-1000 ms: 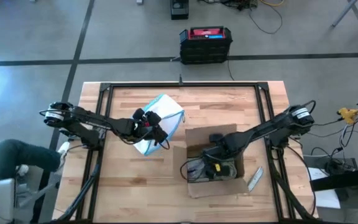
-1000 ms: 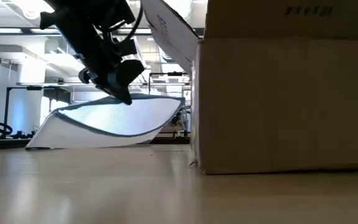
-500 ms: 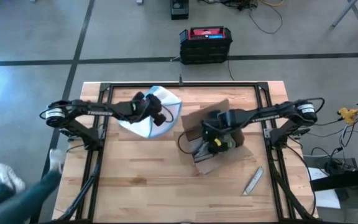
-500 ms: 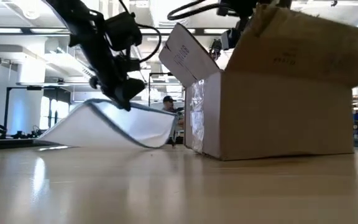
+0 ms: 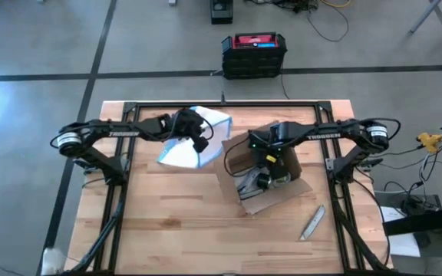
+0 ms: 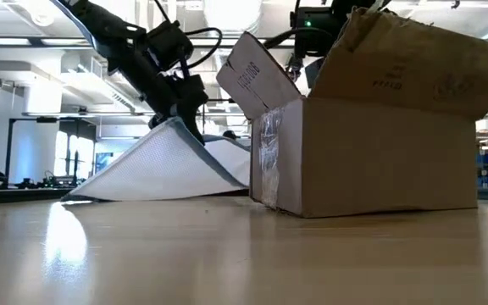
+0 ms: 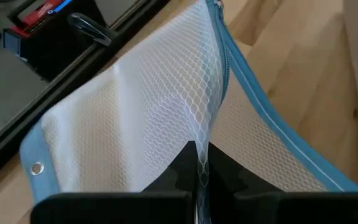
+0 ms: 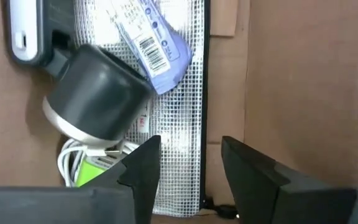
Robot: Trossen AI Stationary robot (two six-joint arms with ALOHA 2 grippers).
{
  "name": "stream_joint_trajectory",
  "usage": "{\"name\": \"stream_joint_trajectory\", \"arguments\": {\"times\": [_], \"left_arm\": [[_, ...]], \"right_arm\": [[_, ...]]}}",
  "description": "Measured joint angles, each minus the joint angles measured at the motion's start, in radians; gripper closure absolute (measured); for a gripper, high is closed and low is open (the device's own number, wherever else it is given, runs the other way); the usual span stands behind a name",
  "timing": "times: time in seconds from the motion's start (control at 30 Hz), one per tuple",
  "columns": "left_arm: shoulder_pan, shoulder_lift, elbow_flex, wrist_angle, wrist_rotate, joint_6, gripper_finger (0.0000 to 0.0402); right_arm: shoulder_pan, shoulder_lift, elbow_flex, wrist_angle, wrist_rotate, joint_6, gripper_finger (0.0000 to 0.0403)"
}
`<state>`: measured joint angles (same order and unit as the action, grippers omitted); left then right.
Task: Pack items into zip bag
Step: Put the black mini fan into the blue transparent zip bag
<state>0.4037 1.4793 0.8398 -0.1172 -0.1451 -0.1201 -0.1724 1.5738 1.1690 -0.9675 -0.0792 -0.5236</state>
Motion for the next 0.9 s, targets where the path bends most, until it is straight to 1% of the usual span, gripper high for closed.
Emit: {"name": "stream_joint_trajectory", "arguments": {"times": [0.17,0.23,0.3,0.43,0.5,0.6,0.63,0.7,0.83,0.9], "left_arm": [[-0.001,0.009,0.0,0.002,0.032,0.027,0.0401],[-0.001,0.008,0.0,0.002,0.032,0.012,0.0401],[-0.001,0.007,0.0,0.002,0.034,-0.028,0.0401],[-0.001,0.004,0.0,0.001,0.086,-0.116,0.0401],[-0.001,0.004,0.0,-0.006,0.106,-0.131,0.0401],[-0.002,0.004,0.0,-0.015,0.111,-0.133,0.0401],[-0.002,0.004,0.0,-0.014,0.111,-0.133,0.0401],[-0.003,0.004,0.0,-0.007,0.111,-0.142,0.0401],[-0.006,0.003,0.0,0.014,0.111,-0.196,0.0401],[-0.007,0.003,0.0,0.015,0.111,-0.205,0.0401]], "right_arm": [[0.03,0.0,0.0,-0.03,0.0,-0.033,0.0224],[0.05,0.0,0.002,-0.028,-0.006,-0.017,0.0216],[0.068,0.0,0.007,-0.028,-0.036,0.043,0.0209],[0.083,0.0,0.007,-0.024,-0.176,0.224,0.0195],[0.084,0.0,0.003,-0.019,-0.194,0.29,0.0187],[0.083,0.0,-0.009,-0.018,-0.184,0.3,0.0173],[0.083,0.0,-0.011,-0.015,-0.182,0.28,0.0167],[0.092,0.0,-0.011,-0.009,-0.166,0.185,0.0156],[0.142,0.0,-0.011,0.022,-0.036,-0.1,0.0139],[0.161,0.005,-0.011,0.049,0.006,-0.212,0.0133]]}}
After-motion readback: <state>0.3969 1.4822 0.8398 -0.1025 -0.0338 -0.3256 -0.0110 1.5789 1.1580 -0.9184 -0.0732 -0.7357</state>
